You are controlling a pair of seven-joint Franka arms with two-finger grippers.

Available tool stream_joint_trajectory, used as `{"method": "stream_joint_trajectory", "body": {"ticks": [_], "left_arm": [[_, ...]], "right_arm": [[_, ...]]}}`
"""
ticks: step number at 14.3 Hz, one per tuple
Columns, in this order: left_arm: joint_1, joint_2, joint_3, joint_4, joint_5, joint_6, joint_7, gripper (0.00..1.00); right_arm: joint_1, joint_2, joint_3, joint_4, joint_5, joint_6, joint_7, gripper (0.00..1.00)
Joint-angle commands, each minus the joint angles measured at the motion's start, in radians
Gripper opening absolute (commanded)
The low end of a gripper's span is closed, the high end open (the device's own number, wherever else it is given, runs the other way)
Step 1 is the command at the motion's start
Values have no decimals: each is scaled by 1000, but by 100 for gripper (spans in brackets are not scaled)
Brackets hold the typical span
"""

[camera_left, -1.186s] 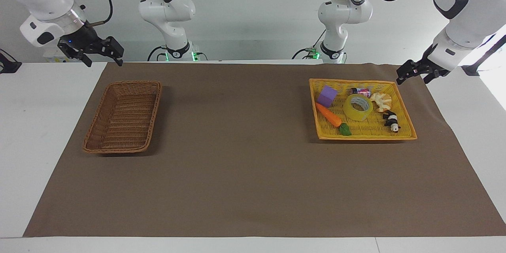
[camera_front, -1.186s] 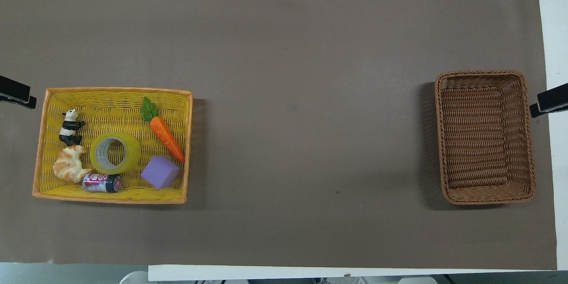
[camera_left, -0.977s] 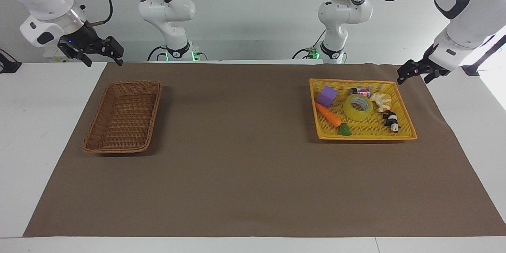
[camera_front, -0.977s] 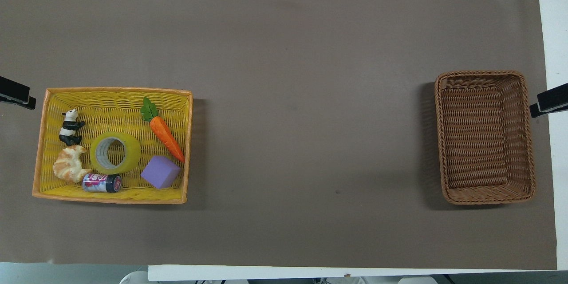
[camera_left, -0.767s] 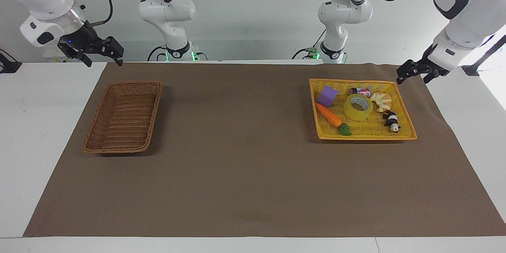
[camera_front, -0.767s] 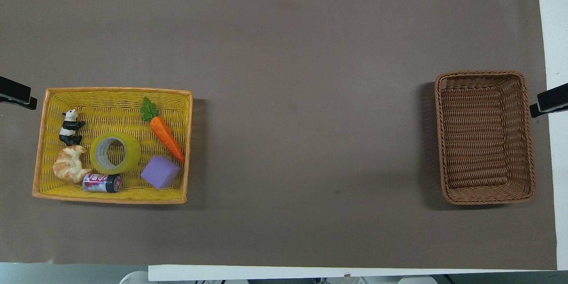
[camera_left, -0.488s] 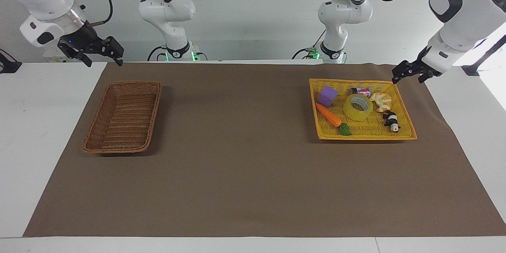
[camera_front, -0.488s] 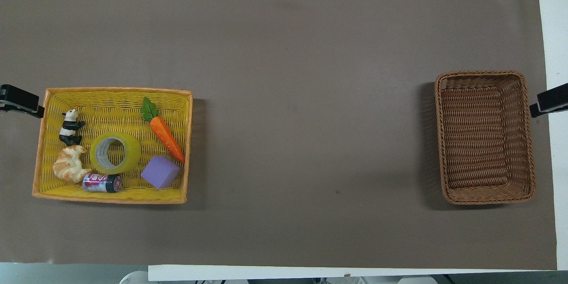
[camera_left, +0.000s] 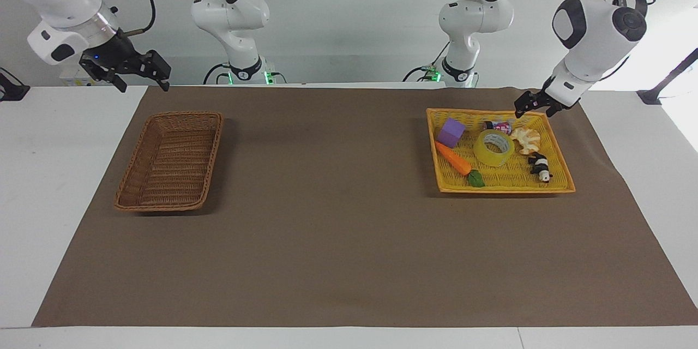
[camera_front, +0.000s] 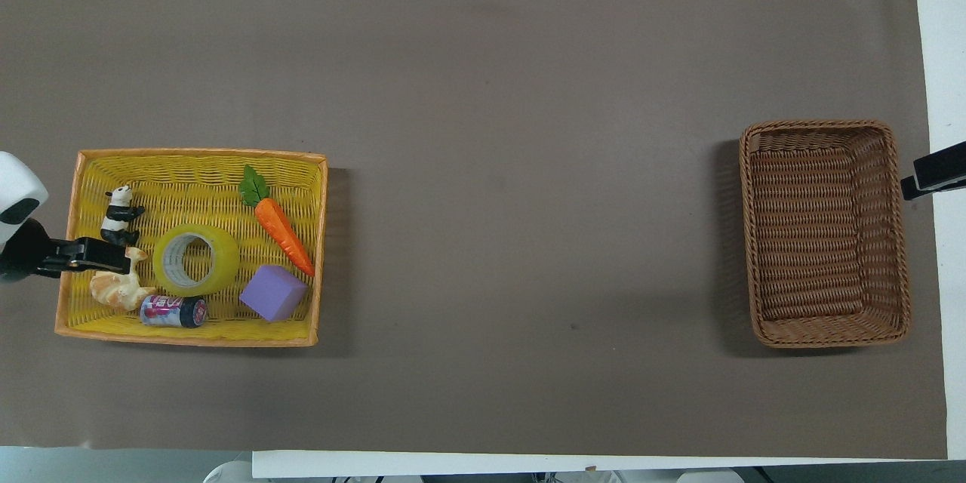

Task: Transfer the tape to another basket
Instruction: 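Reach the left gripper down into the yellow basket toward the tape roll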

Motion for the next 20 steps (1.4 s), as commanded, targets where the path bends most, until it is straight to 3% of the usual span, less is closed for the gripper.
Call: {"method": "stream_joint_trajectory", "body": {"ticks": [1, 5, 7, 19, 20], "left_arm": [[0, -22, -7, -109, 16, 141, -8, 96], [1, 59, -7, -156, 16, 263, -7, 91], [-2, 72, -8, -174, 16, 274, -5, 85], [-40, 157, -10, -180, 16, 334, -8, 79], [-40, 157, -10, -180, 16, 334, -8, 76]], "right_arm": [[-7, -21, 7, -25, -3, 17, 11, 100], [-5, -21, 7, -25, -3, 17, 11, 100], [-7, -21, 7, -25, -3, 17, 11, 100], [-7, -21, 7, -25, -3, 17, 11, 100], [-7, -21, 7, -25, -3, 17, 11, 100]]}}
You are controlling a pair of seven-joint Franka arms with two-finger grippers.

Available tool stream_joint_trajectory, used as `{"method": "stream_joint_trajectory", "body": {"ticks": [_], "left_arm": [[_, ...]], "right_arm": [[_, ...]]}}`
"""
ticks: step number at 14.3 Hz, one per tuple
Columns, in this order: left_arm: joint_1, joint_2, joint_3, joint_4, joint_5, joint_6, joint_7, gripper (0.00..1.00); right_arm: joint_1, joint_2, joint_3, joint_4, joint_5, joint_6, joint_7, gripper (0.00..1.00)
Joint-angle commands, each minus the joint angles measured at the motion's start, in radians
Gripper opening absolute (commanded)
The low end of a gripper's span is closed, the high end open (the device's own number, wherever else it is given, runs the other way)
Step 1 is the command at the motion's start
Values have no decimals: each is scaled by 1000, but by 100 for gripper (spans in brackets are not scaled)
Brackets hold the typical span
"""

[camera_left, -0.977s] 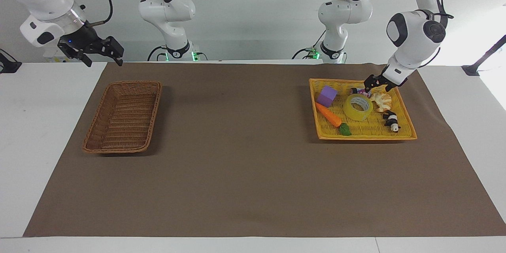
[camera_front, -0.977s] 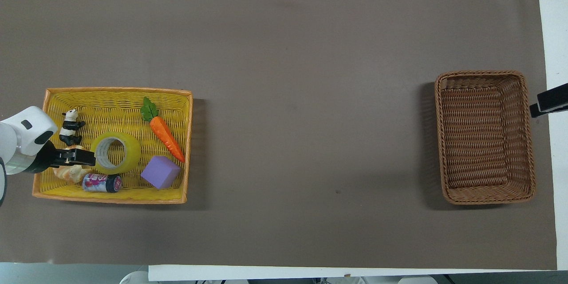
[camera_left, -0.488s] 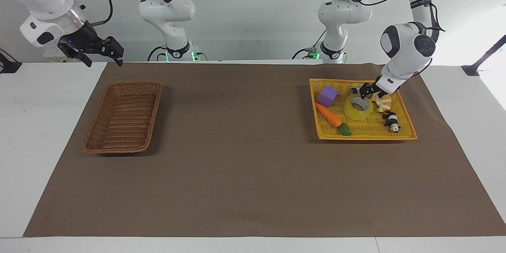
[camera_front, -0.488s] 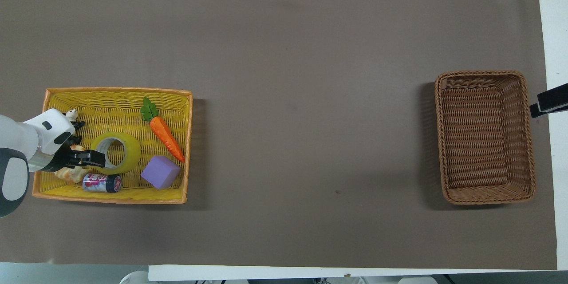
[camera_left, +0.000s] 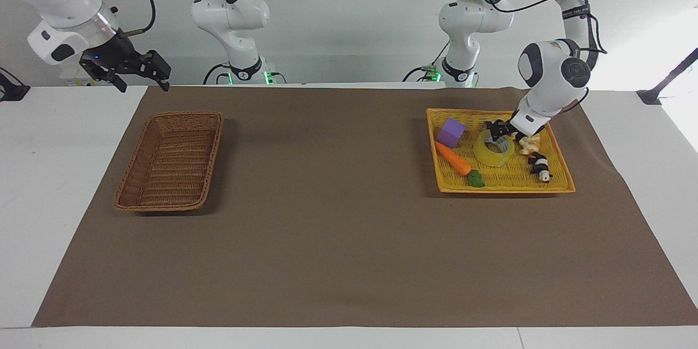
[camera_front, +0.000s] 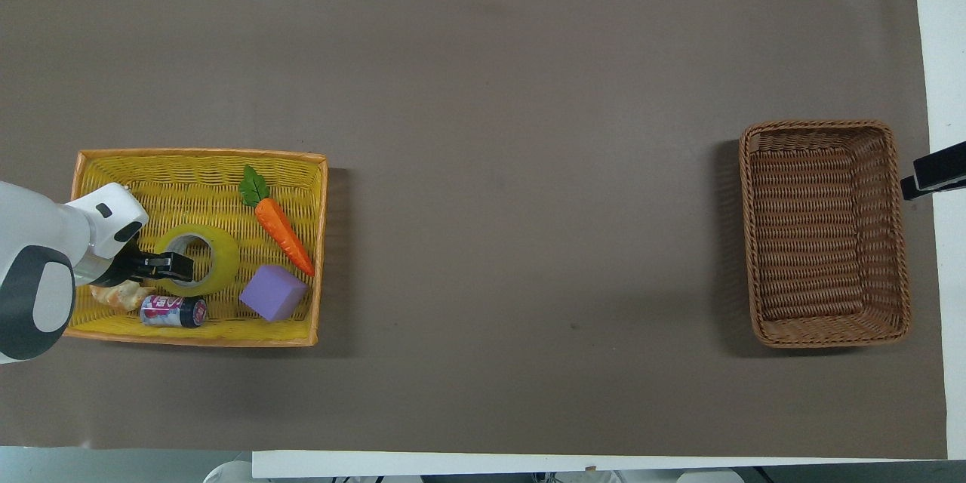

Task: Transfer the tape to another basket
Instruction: 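Reach the left gripper down into the yellow basket toward the tape roll, then close the left gripper on the tape roll's rim and lift it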

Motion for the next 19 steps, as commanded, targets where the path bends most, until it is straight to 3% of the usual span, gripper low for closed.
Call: {"method": "stream_joint_trajectory", "body": {"ticks": [1, 9, 10, 11, 12, 13, 14, 19], "left_arm": [[-12, 11, 6, -16, 16, 43, -9, 73], [-29, 71, 6, -74, 15, 142, -9, 69], [-29, 71, 6, -74, 15, 132, -9, 62], [-29, 70, 6, -73, 15, 125, -9, 48], [-24, 70, 7, -68, 16, 117, -9, 26], [-19, 71, 7, -57, 15, 105, -5, 10], [-18, 70, 7, -36, 15, 88, -3, 0], [-18, 71, 7, 151, 13, -112, -2, 0]], "right_arm": [[-5, -21, 7, -23, -3, 17, 11, 100], [-7, -21, 7, -23, -3, 17, 11, 100], [-5, -21, 7, -23, -3, 17, 11, 100], [-5, -21, 7, -23, -3, 17, 11, 100], [-5, -21, 7, -25, -3, 17, 11, 100], [-5, -21, 7, -23, -3, 17, 11, 100], [-5, -21, 7, -25, -3, 17, 11, 100], [-7, -21, 7, -23, -3, 17, 11, 100]]}}
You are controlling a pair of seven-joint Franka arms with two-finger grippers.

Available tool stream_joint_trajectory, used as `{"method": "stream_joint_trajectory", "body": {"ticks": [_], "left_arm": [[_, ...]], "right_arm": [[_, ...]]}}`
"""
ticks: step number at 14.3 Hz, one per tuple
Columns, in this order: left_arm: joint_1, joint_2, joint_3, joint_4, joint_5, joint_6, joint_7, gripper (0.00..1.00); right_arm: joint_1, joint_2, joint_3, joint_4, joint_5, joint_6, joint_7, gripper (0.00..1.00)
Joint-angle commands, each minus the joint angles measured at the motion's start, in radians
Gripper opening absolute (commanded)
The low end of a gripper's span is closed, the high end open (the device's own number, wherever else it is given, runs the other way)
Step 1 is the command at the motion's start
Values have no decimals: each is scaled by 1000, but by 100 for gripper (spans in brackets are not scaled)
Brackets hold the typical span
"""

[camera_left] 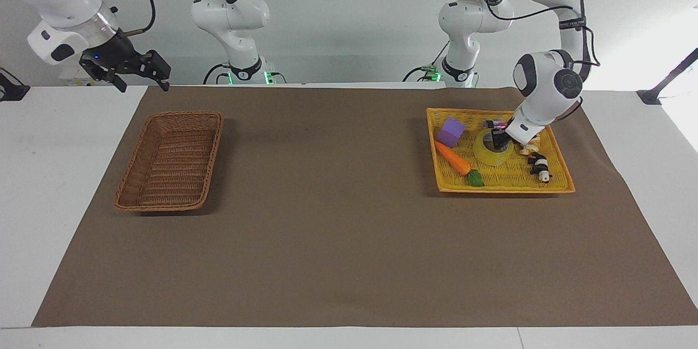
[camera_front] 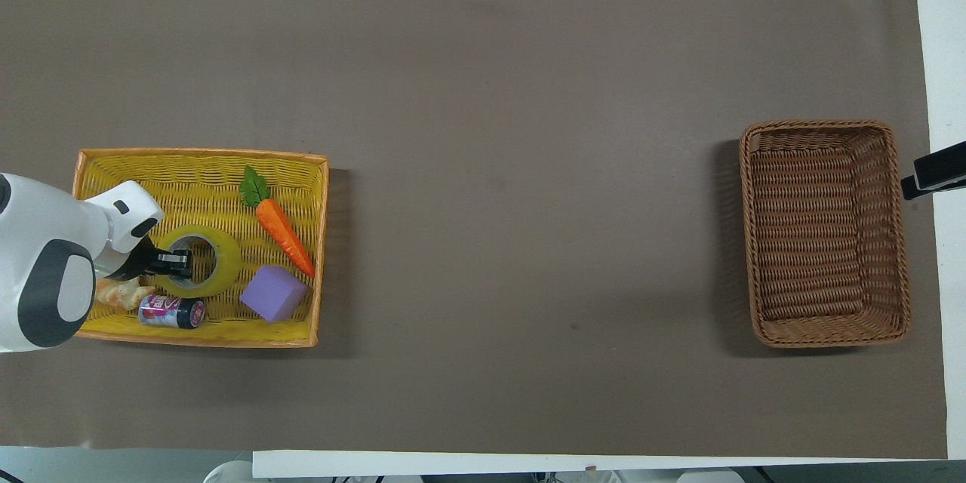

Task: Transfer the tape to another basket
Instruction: 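Close the left gripper on the tape roll's rim and lift it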

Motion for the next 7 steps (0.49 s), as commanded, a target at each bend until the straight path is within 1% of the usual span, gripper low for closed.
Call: {"method": "stream_joint_trajectory", "body": {"ticks": [1, 2, 4, 5, 7], "left_arm": [[-8, 13, 3, 163, 9, -173, -3, 0], [-11, 13, 2, 221, -6, -224, -9, 0], [-21, 13, -1, 300, -118, -287, -30, 0], [-43, 12, -4, 323, -155, -302, -77, 0], [-121, 3, -6, 331, -187, -297, -197, 0]], "right_arm": [[-5, -21, 7, -23, -3, 17, 11, 100], [-7, -21, 7, -25, -3, 17, 11, 100], [-5, -21, 7, -23, -3, 17, 11, 100], [-7, -21, 7, -23, -3, 17, 11, 100], [-5, -21, 7, -25, -3, 17, 11, 100]]}}
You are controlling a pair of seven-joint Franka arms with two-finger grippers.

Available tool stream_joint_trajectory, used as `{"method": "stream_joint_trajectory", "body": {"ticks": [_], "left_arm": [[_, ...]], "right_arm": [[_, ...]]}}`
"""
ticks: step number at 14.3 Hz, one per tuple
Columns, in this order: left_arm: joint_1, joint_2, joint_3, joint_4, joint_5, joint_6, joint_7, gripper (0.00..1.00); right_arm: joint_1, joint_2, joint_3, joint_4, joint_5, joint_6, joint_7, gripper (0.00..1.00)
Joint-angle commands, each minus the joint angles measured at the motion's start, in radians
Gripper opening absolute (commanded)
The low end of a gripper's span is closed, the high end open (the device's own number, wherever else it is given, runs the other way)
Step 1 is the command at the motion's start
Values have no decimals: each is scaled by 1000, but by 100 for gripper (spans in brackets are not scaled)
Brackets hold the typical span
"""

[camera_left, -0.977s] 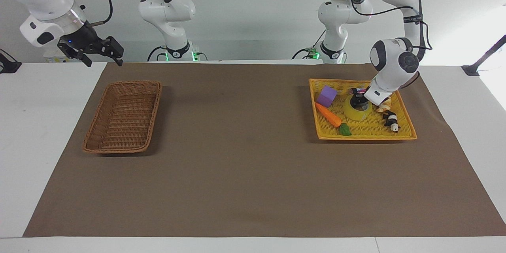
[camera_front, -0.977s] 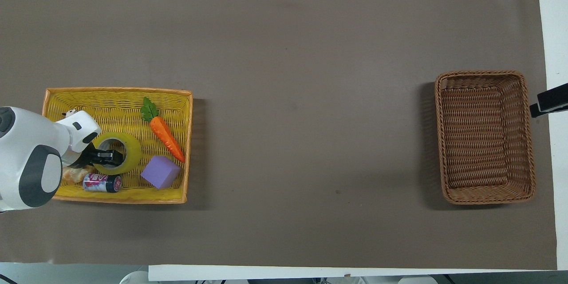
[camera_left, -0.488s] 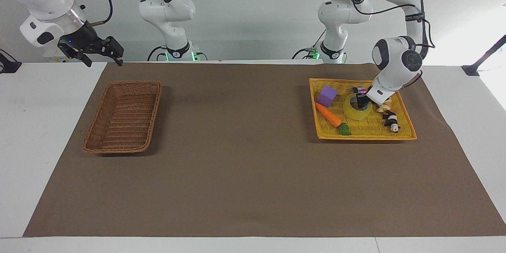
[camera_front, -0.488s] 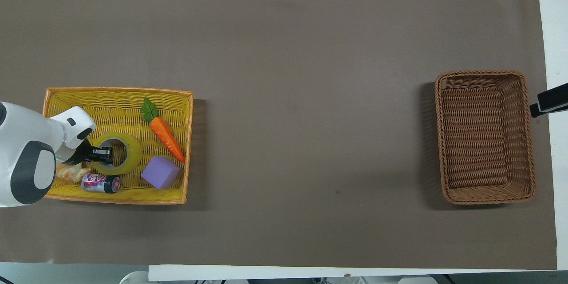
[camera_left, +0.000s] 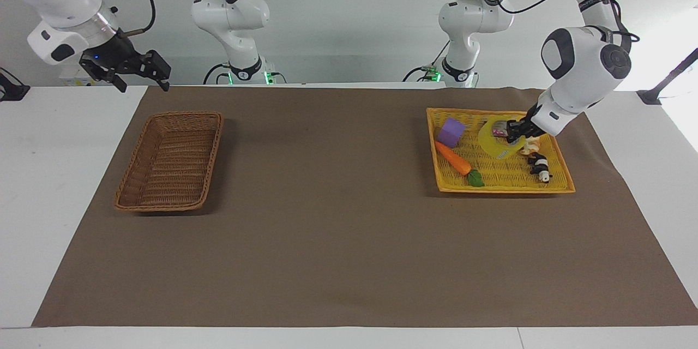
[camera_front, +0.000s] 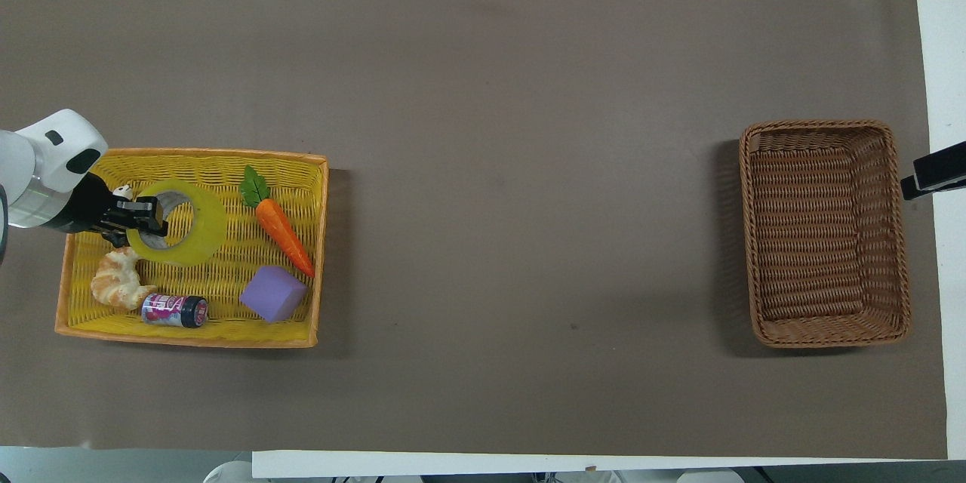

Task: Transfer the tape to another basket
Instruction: 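Close the left gripper on the tape roll's rim and lift it, then raise the tape with the left gripper while the right gripper reaches toward it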

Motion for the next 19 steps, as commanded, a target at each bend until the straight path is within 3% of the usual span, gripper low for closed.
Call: {"method": "stream_joint_trajectory", "body": {"ticks": [1, 6, 10, 13, 16, 19], "left_arm": [[-105, 3, 3, 34, -82, -18, -161, 0], [-269, 21, 4, 95, -277, 86, -335, 0], [-429, 40, 6, 156, -282, 83, -485, 0], [-470, 43, 4, 167, -273, 83, -519, 0], [-478, 41, 3, 162, -272, 60, -522, 0], [-470, 41, 3, 164, -272, 58, -515, 0]], "right_arm": [[-5, -21, 7, -23, -3, 17, 11, 100], [-7, -21, 7, -23, -3, 17, 11, 100], [0, -23, 10, -25, -3, -21, 7, 100], [23, -23, 10, -25, 6, -24, -69, 100], [0, -20, 5, -25, 228, 9, -153, 100], [-2, -42, 5, -94, 478, 55, -156, 100]]}}
